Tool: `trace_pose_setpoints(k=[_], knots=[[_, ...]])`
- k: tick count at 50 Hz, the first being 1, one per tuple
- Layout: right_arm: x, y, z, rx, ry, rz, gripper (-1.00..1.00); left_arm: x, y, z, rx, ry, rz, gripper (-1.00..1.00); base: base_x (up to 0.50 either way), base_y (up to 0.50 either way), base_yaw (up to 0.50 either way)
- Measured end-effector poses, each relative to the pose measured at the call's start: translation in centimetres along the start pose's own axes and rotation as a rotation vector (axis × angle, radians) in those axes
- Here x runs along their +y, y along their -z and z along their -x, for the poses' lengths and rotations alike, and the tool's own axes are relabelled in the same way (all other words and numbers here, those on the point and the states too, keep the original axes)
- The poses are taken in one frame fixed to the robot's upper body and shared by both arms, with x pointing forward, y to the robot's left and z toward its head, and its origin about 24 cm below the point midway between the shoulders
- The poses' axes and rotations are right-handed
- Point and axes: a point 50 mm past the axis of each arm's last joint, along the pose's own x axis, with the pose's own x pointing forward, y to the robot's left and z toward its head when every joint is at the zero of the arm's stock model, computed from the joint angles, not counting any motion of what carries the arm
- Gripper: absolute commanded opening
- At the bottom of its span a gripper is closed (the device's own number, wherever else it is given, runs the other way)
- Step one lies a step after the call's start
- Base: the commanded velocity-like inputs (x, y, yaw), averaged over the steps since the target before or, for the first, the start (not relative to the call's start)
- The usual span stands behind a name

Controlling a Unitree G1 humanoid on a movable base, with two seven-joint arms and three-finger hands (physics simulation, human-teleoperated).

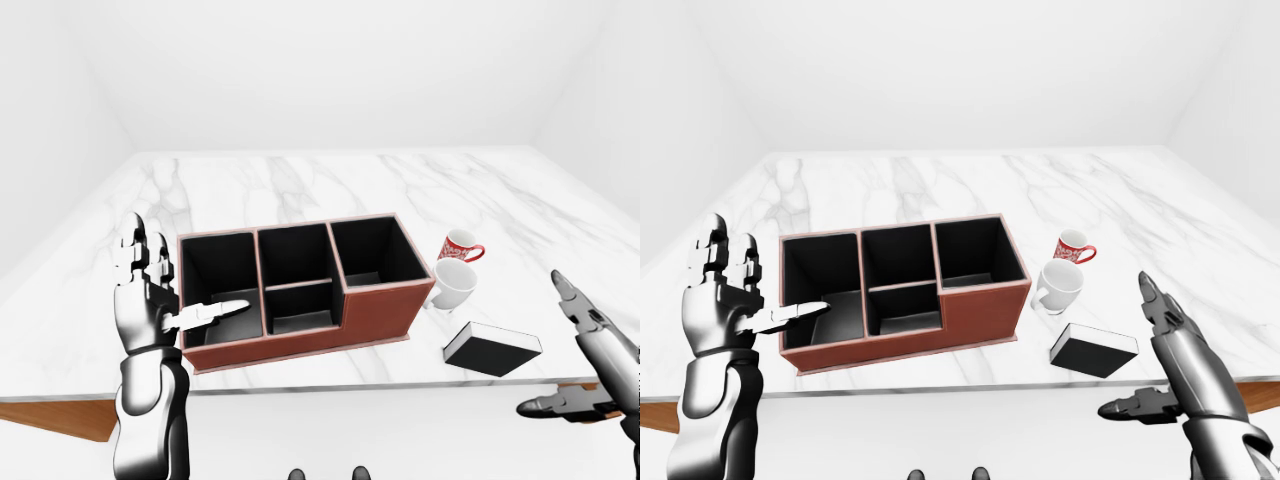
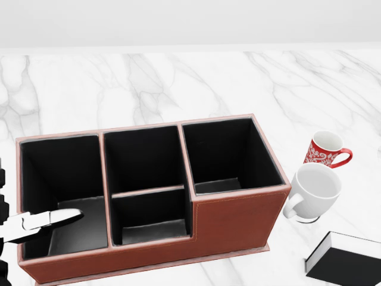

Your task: Pick up the book and place it in the right compartment of the caddy.

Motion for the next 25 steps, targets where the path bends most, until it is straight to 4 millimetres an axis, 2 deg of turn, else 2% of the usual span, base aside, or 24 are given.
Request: trace_pose_setpoints(k=[9, 25], knots=[[0.6, 2.3, -1.3, 0.081, -0.066, 0.000, 1.00, 0.0, 0.0, 0.0, 0.001, 0.001, -0.001, 1.00, 0.00, 0.00, 0.00], [2.3, 4.6, -3.7, 0.149, -0.199, -0.007, 1.00, -0.1, 0.0, 0.0, -0.002, 0.004, -0.002, 1.00, 0.00, 0.00, 0.00]])
